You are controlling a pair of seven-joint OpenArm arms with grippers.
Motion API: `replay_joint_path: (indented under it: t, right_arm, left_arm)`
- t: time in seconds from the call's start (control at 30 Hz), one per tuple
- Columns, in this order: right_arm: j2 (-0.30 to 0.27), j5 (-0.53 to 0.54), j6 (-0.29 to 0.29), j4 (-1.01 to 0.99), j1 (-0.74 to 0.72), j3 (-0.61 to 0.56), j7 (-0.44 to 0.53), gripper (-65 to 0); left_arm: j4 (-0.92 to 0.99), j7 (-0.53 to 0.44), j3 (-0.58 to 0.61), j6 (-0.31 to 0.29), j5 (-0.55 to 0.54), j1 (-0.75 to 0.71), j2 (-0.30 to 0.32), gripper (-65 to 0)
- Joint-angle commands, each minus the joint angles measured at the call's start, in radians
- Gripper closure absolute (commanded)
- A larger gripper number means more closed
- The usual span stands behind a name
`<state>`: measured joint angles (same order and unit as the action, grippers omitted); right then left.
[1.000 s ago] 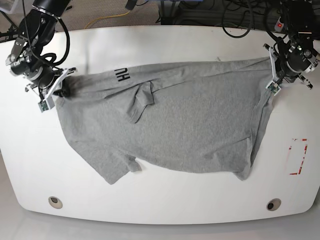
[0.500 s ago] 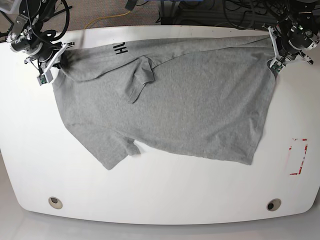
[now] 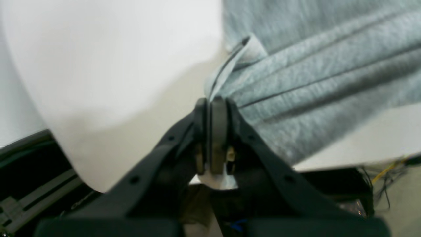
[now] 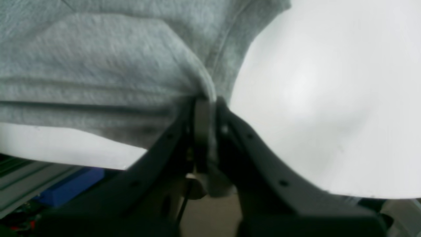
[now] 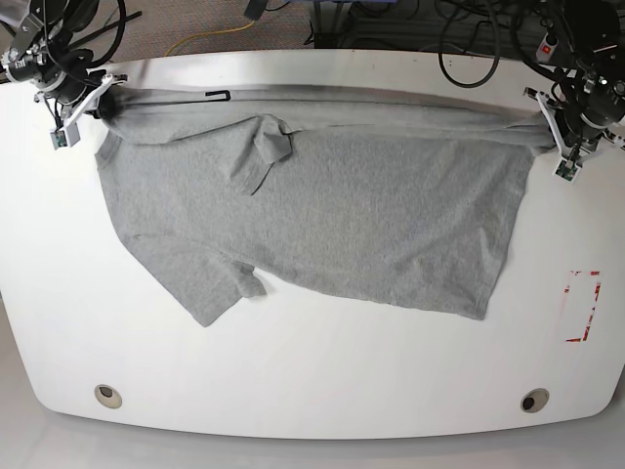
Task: Fold the T-shirt properly
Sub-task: 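Release the shirt with the left gripper and move it along the shirt side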
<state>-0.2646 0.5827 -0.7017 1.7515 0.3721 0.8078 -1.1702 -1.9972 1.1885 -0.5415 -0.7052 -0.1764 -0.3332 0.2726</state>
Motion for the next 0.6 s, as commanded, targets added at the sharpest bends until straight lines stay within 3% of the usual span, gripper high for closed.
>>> replay_joint_path:
  t: [0.0, 0.33, 0.57]
  right_arm:
    - [-0.025, -0.020, 0.004, 0.011, 0.000, 0.012, 0.016, 0.0]
    - [0.011, -0.017, 0.004, 0.009, 0.005, 0.017, 0.011, 0.0]
    - [0.012, -0.023, 0.004, 0.006, -0.029, 0.015, 0.016, 0.0]
  left_arm:
    - [-0.014, 0.029, -0.005, 0.007, 0.033, 0.039, 0.037, -0.1]
    - [-0.006, 0.031, 0.056, 0.007, 0.035, 0.127, 0.050, -0.1]
    - [0.114, 0.031, 0.119, 0.007, 0.036, 0.237, 0.049, -0.4]
